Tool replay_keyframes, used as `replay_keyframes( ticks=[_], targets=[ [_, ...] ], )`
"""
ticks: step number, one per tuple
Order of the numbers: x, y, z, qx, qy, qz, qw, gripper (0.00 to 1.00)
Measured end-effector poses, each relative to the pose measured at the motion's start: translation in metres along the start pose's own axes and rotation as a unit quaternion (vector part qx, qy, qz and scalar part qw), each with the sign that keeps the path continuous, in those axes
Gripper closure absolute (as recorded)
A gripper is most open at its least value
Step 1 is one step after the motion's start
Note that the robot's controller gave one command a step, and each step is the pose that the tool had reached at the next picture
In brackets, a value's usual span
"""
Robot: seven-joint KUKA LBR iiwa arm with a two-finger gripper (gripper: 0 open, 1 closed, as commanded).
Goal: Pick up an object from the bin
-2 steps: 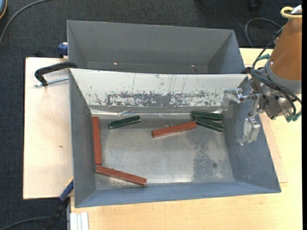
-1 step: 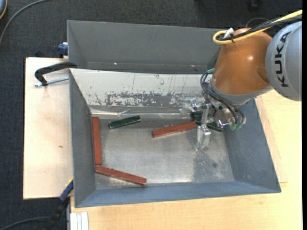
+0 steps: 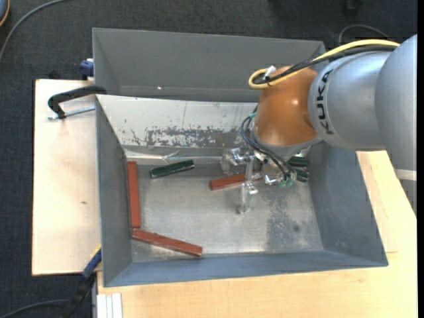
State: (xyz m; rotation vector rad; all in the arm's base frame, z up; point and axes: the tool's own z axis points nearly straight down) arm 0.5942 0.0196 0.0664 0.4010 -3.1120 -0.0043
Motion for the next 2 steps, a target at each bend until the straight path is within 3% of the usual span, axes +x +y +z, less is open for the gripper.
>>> replay_keyframes(
  ticks=[1,2],
  targets=[
    [-0.001,-0.001,-0.005,0.001,-0.0027,0.0,1.0,1.0],
    [0.001,0.004,-0.14,0.003,-0.0093,-0.041,0.9991,1.0]
  ],
)
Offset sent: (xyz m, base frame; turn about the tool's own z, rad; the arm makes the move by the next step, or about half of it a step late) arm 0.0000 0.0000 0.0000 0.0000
